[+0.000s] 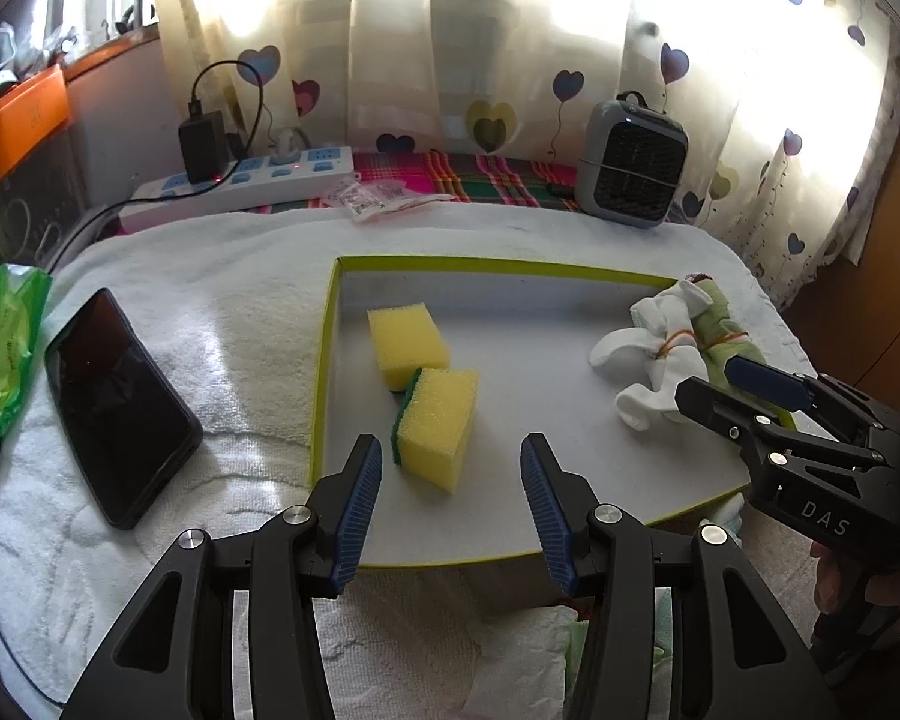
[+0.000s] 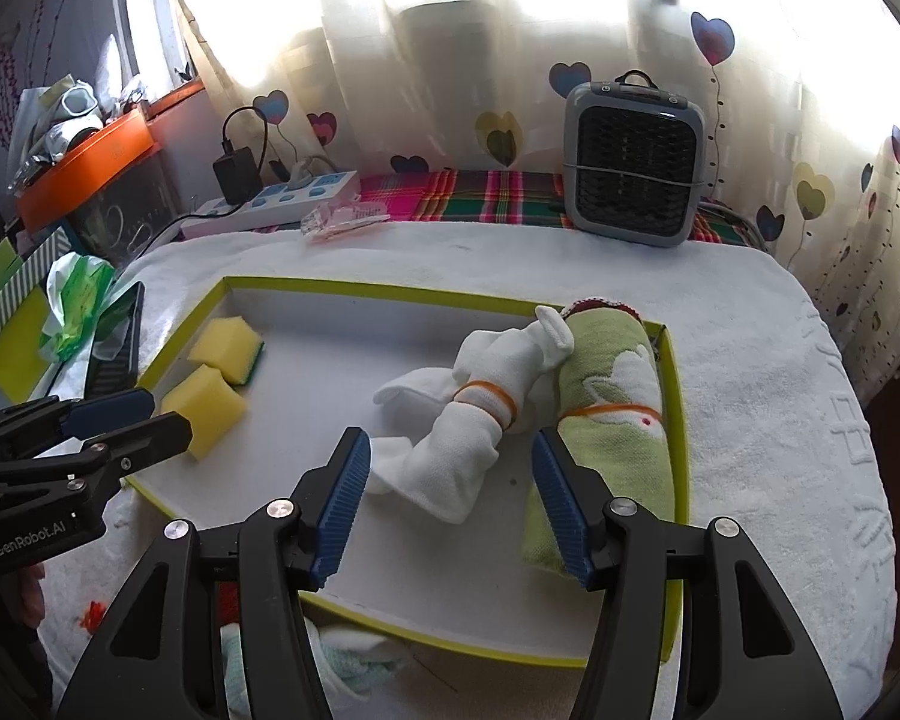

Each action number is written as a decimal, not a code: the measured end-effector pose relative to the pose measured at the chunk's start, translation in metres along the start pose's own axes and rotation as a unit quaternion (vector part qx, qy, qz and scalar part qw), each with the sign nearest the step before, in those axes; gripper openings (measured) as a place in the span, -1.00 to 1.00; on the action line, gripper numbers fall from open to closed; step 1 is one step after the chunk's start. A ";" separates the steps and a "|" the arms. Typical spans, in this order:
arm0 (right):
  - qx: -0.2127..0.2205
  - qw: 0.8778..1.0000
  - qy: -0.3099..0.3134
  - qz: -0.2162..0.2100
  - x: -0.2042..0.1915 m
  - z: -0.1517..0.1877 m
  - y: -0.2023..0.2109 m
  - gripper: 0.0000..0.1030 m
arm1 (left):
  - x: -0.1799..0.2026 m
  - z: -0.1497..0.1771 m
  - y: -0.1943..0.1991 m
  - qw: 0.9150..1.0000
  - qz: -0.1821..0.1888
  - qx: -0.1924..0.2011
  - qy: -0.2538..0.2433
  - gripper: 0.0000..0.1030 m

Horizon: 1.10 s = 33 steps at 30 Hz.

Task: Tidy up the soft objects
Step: 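Lift both tools away from the box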

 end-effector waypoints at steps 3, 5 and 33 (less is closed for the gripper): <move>0.002 1.000 -0.003 -0.002 -0.003 0.004 0.005 0.11 | 0.000 0.004 0.007 1.000 0.002 0.003 0.000 -0.08; 0.004 1.000 -0.007 -0.004 -0.005 0.007 0.010 0.11 | 0.001 0.007 0.012 1.000 -0.002 0.010 -0.005 -0.08; 0.026 0.999 -0.033 -0.018 -0.035 0.046 0.057 0.11 | -0.003 0.055 0.054 1.000 0.008 0.019 0.000 -0.08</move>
Point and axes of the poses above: each gripper's, at about its wrist camera, not at the fingertips, and y roughly against the way its jaws point, x to its right, z to its underside, the point moved 7 cm from there along -y, roughly the way its jaws point, and after that the axes turned 13 degrees about y, right-handed, at the moved point
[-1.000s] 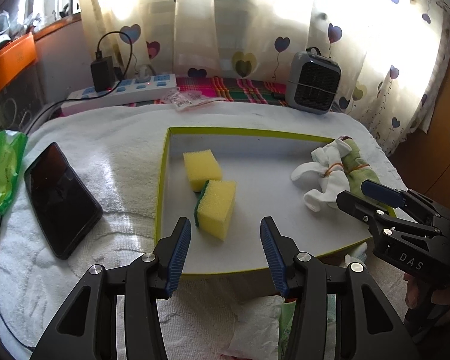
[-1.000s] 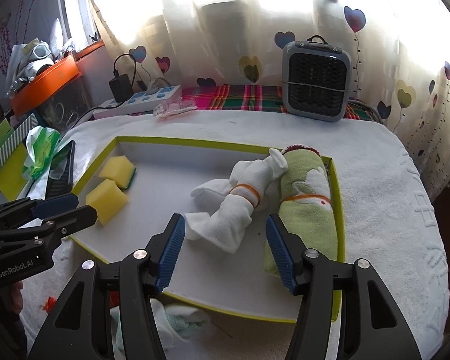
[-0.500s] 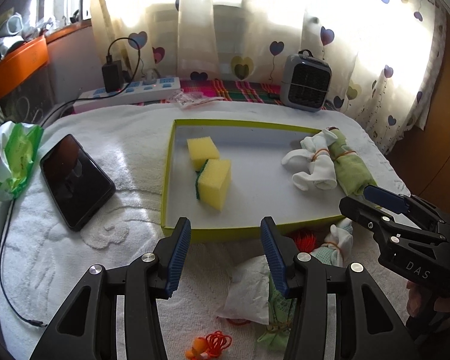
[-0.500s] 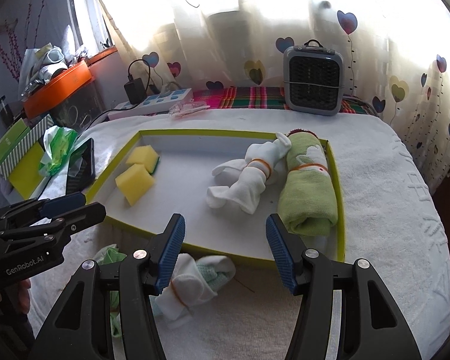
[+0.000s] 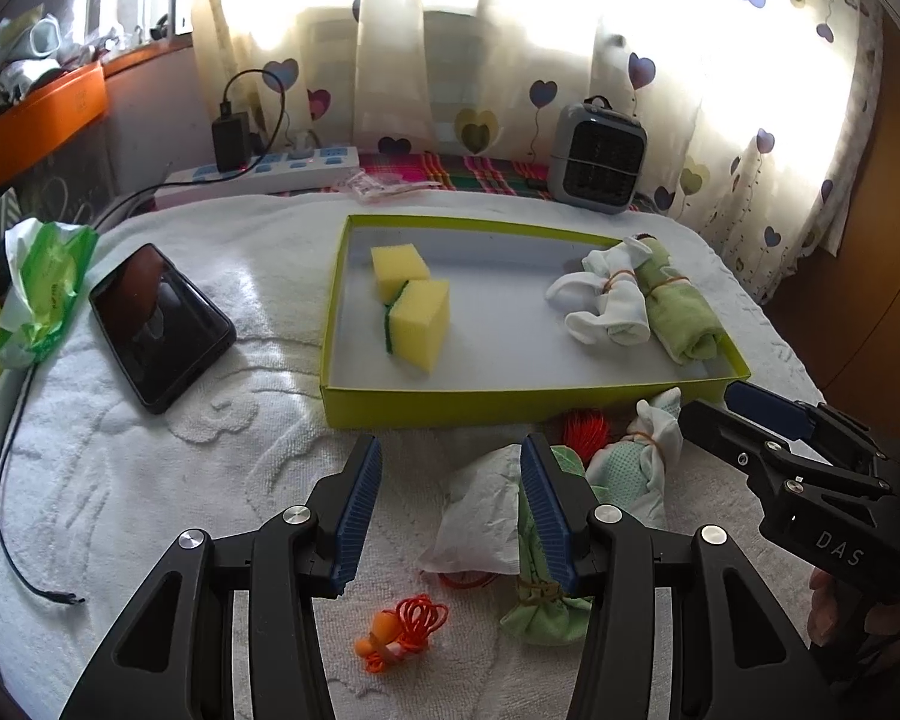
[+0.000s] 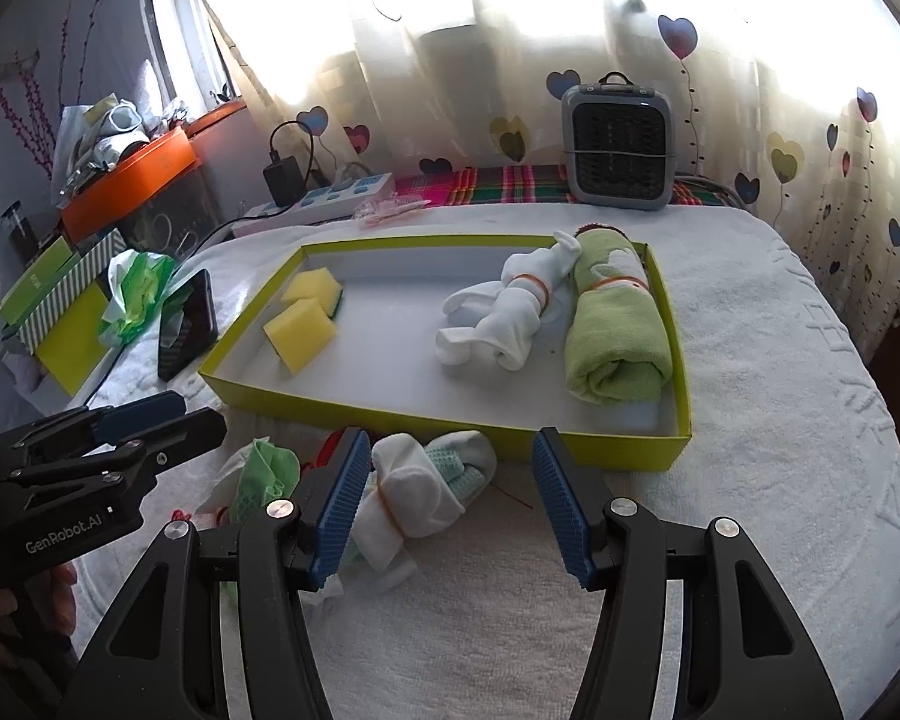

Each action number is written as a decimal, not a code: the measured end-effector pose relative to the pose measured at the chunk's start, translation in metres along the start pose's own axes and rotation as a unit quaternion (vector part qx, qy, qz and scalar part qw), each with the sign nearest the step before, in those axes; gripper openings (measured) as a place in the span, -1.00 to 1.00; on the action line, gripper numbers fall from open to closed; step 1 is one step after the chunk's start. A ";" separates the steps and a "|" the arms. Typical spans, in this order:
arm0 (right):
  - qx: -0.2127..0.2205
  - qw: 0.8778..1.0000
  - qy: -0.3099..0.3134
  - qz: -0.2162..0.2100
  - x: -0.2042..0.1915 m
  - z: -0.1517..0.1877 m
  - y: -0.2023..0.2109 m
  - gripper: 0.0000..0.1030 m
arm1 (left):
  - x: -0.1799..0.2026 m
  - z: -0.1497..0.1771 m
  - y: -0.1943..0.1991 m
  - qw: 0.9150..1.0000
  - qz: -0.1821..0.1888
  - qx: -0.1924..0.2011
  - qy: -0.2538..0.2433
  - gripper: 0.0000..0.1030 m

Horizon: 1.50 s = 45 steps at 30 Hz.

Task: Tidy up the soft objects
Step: 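Lift both tools away from the box, then lower the right tool onto the white-and-mint sock bundle and close on it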

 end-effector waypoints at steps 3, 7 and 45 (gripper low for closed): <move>0.002 1.000 -0.008 -0.002 -0.001 0.005 0.004 0.11 | -0.005 0.004 0.005 1.000 0.004 0.003 0.007 -0.08; 0.001 1.000 -0.025 -0.004 0.000 0.015 0.009 0.11 | -0.020 0.009 0.011 1.000 0.003 0.005 0.025 -0.08; -0.021 0.991 -0.106 -0.085 -0.008 0.020 -0.026 -0.03 | -0.060 0.044 0.005 0.997 0.023 -0.038 0.064 -0.08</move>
Point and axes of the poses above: each gripper's, at about its wrist camera, not at the fingertips, and y roughly against the way its jaws point, x to its right, z to its underside, the point moved 7 cm from there along -y, roughly the way its jaws point, and after that the axes turned 13 degrees about y, right-handed, at the moved point
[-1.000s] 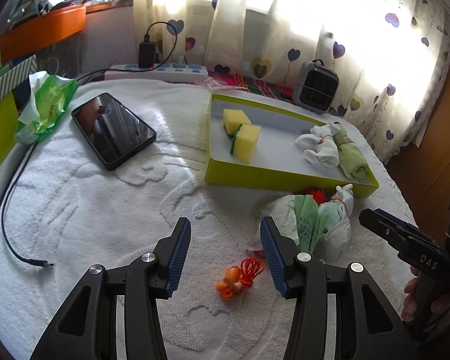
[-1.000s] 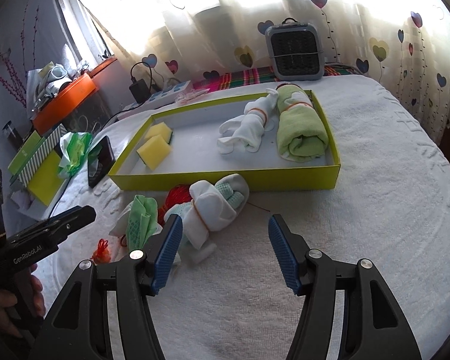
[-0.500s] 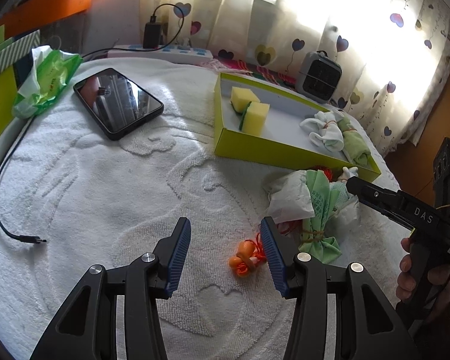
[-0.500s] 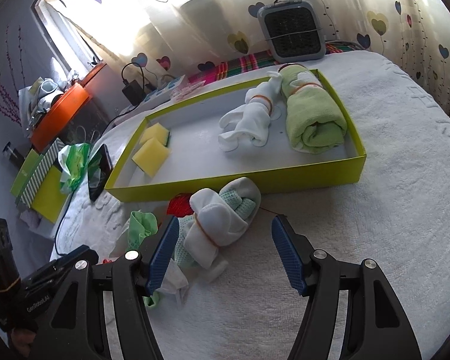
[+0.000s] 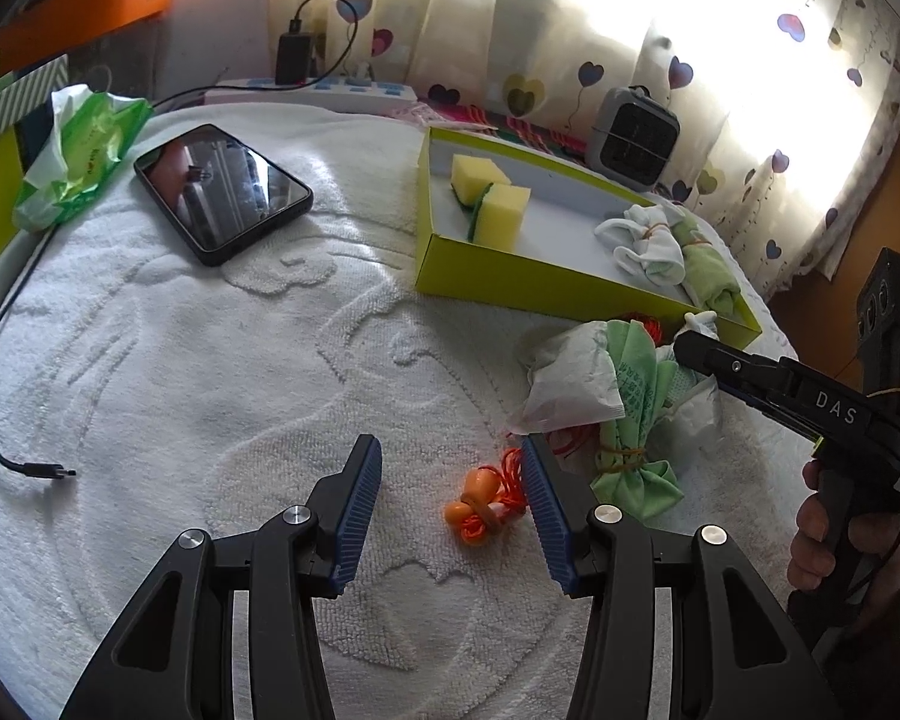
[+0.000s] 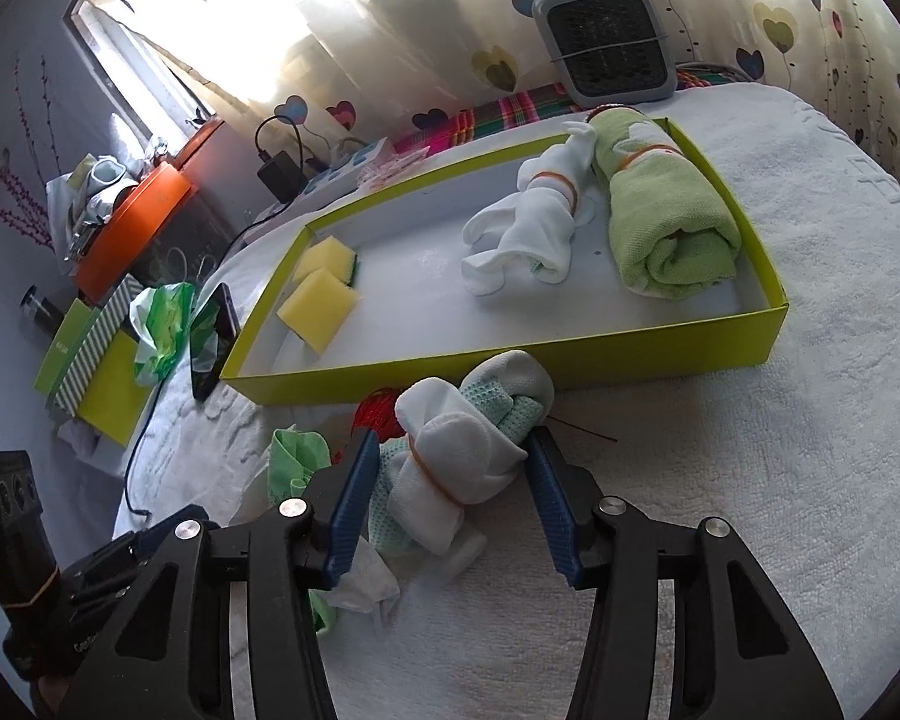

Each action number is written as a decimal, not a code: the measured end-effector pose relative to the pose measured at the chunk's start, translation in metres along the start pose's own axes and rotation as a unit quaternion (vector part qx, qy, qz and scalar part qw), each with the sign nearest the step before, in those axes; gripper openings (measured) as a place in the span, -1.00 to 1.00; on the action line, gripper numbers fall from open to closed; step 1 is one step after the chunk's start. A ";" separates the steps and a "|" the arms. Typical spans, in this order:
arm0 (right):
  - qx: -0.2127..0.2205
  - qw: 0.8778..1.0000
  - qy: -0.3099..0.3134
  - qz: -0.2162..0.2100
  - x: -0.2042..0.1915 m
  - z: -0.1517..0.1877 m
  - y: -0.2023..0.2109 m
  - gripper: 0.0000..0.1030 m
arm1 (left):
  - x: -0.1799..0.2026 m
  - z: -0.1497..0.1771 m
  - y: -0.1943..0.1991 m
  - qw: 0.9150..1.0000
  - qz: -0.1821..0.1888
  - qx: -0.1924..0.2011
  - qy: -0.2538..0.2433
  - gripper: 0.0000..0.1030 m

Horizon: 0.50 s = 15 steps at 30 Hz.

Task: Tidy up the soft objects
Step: 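Lower the right tool onto the white-and-mint sock bundle and close on it, then lift the sock bundle with the right tool while the left tool grasps the orange earplugs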

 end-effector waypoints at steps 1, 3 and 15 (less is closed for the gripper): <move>0.003 1.000 0.003 0.001 0.000 0.000 0.001 -0.07 | 0.000 0.001 0.000 1.000 0.000 -0.001 0.000 -0.08; 0.007 1.000 0.006 0.001 0.000 -0.002 0.003 -0.11 | 0.001 0.002 -0.001 1.000 0.000 -0.003 -0.001 -0.08; 0.018 1.000 0.018 0.001 0.018 -0.002 0.034 -0.13 | 0.004 0.007 0.000 1.000 0.003 -0.008 -0.003 -0.08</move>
Point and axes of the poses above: each gripper's, at about its wrist camera, not at the fingertips, and y roughly against the way its jaws point, x to its right, z to its underside, the point moved 7 cm from there along -y, roughly the way its jaws point, and after that the axes turned 13 degrees about y, right-handed, at the moved point
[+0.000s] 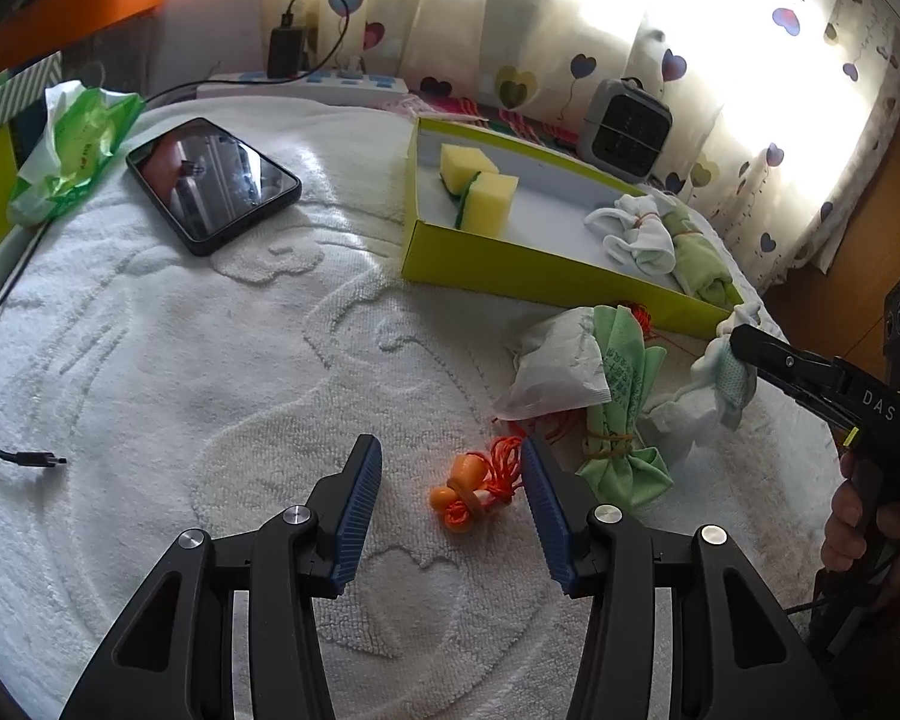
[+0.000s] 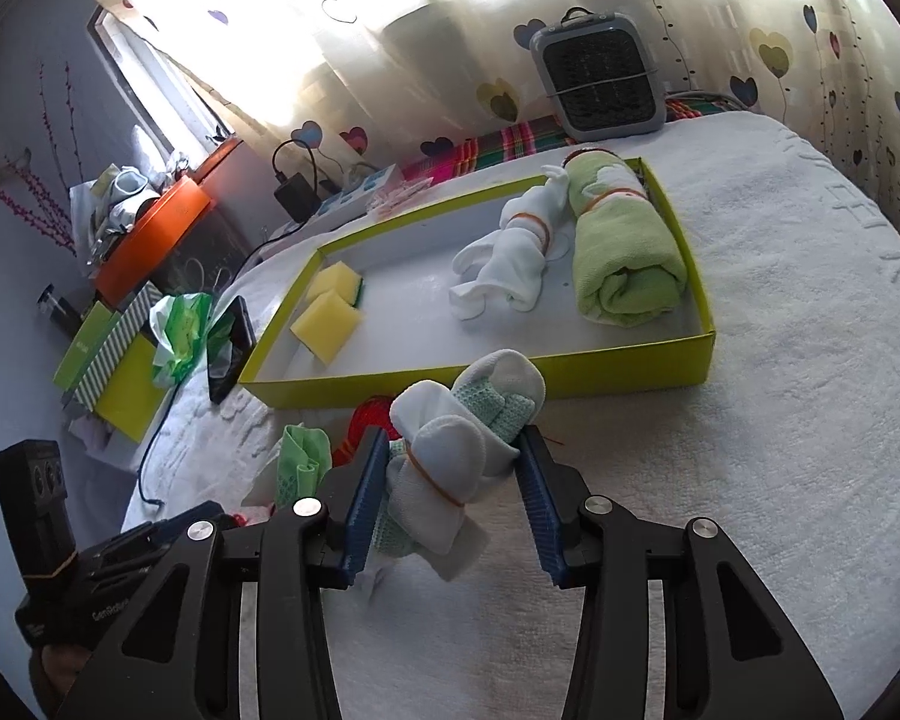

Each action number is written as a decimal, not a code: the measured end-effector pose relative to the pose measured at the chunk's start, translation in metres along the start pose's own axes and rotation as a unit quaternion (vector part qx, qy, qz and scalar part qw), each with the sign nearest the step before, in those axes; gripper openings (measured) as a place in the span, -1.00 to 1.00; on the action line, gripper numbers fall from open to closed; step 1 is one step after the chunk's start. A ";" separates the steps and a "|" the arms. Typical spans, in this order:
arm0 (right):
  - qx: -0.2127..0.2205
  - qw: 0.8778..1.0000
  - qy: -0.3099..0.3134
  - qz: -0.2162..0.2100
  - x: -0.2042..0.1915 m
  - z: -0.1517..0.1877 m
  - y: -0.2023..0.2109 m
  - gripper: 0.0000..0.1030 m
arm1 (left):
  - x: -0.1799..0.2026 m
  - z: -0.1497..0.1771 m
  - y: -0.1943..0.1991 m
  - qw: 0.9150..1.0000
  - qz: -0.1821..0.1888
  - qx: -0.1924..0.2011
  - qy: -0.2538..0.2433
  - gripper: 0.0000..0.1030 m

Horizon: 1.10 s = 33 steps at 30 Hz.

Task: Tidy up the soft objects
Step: 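Lift the sock bundle with the right tool while the left tool grasps the orange earplugs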

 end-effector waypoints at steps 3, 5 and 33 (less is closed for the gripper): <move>-0.008 1.000 0.019 0.013 0.008 -0.001 0.009 -0.13 | 0.000 0.002 0.000 1.000 0.002 -0.003 0.000 -0.08; -0.023 0.999 0.040 0.022 0.011 -0.001 0.012 -0.13 | 0.000 0.003 0.001 1.000 0.001 -0.003 -0.002 -0.08; -0.080 0.991 0.102 0.042 0.001 0.024 -0.017 0.16 | 0.012 0.010 -0.008 0.998 -0.036 -0.006 -0.058 -0.08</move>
Point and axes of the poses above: each gripper's, at about its wrist camera, not at the fingertips, and y roughly against the way its jaws point, x to its right, z to its underside, the point moved 7 cm from there along -y, roughly the way its jaws point, and after that the axes turned 13 degrees about y, right-handed, at the moved point
